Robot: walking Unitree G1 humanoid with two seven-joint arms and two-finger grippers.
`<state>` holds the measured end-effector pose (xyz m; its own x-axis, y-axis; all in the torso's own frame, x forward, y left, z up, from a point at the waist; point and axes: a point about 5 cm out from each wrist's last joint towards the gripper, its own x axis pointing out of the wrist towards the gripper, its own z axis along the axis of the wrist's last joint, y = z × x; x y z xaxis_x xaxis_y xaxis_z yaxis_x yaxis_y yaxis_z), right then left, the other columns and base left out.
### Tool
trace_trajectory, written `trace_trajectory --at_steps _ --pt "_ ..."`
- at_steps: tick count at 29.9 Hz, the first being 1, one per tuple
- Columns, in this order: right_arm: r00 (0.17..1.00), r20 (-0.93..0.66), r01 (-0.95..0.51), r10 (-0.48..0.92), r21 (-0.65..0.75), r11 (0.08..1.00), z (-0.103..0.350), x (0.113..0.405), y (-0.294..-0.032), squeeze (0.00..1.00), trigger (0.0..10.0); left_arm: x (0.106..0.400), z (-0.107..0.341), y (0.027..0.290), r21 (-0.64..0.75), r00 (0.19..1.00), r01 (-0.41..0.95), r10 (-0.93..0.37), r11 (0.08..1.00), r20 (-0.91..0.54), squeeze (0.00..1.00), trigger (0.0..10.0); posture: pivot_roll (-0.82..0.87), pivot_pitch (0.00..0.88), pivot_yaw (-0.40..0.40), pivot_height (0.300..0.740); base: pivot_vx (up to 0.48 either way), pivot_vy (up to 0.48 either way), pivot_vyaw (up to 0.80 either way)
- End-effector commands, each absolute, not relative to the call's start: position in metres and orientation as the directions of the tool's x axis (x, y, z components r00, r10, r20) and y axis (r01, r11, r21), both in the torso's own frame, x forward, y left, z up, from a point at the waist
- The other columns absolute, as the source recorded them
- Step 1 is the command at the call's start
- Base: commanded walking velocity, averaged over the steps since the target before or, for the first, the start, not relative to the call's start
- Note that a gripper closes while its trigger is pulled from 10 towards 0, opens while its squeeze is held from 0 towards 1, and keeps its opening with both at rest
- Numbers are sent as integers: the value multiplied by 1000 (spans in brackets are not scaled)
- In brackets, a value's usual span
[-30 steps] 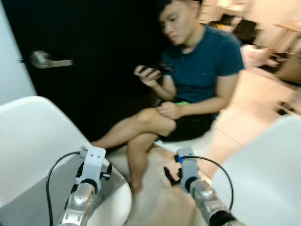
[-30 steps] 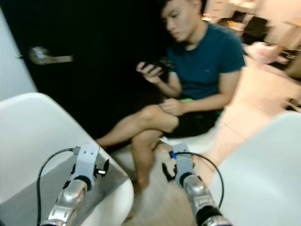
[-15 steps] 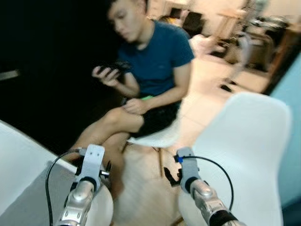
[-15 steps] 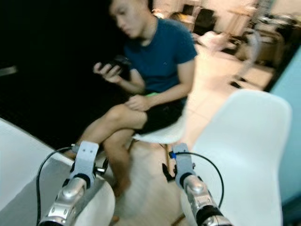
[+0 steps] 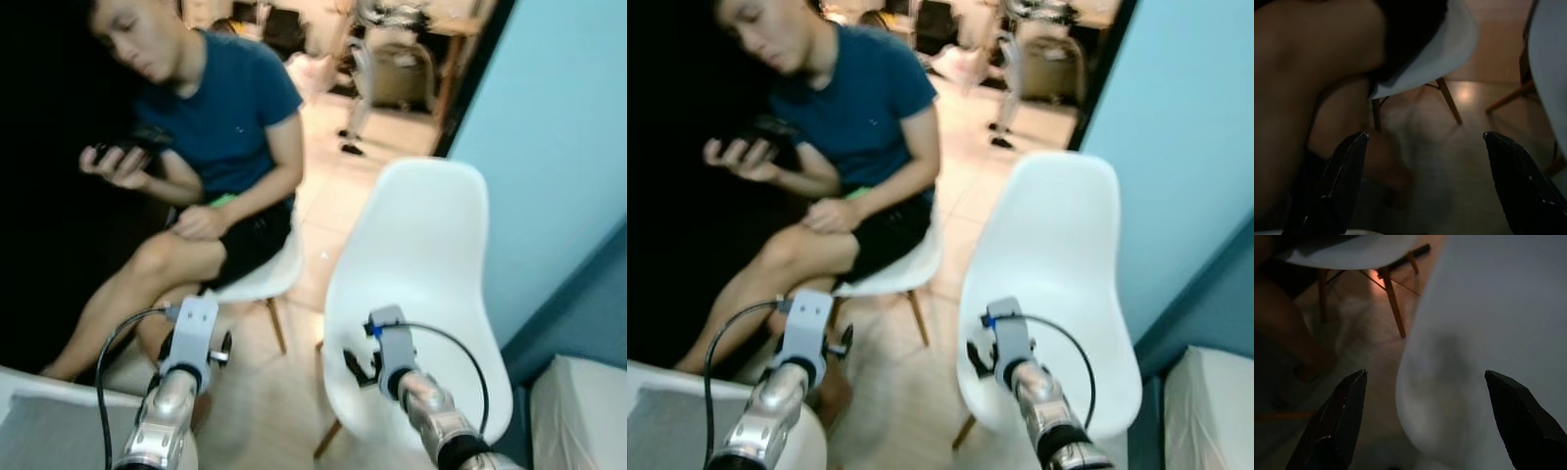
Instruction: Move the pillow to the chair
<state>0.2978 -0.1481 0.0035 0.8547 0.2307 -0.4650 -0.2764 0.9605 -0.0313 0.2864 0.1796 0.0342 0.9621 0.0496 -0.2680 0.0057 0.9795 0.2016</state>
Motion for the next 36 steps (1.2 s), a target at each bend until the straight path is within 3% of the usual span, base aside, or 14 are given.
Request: trace_trajectory --at_steps 1,36 --pt "853 -479 -244 207 -16 970 1 296 -151 0 10000 287 33 181 187 958 6 48 982 -282 0 10000 72 38 -5 740 0 0 -800" --pt "846 -486 -264 218 -28 964 1 296 -155 0 10000 288 32 177 119 956 -70 100 990 -276 0 10000 59 36 -54 740 0 0 -800"
